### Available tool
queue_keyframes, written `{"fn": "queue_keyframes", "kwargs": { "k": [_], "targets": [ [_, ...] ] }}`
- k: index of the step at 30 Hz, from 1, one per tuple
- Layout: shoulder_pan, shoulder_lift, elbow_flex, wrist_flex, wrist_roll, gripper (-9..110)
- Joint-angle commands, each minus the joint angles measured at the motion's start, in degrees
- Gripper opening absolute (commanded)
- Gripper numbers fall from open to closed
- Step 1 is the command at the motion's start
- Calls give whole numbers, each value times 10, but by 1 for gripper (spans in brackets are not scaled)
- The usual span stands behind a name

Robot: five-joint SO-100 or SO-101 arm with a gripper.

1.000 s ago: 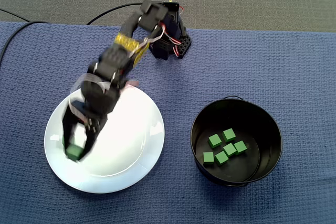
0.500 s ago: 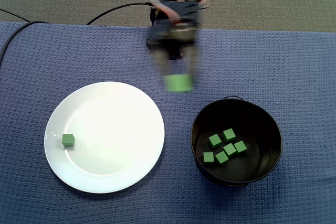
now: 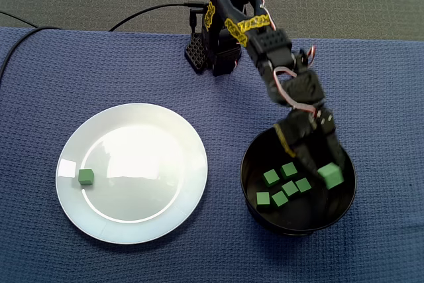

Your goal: Pick up the items on the white plate and put them in the black container.

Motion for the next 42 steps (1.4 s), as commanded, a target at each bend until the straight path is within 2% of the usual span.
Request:
{"fn": "queue_keyframes", "kwargs": {
  "k": [1,13,19,22,28,34,42],
  "targets": [
    [-2,-2,43,49,23,0],
    [-8,-54,156,28,85,1],
    [20,-20,170,18,149,23],
    [34,37,121,101,162,29],
    [86,103,-158,322,123,33],
    [231,112,-419,481,89,38],
    [525,10,-533,501,226,41]
  ]
}}
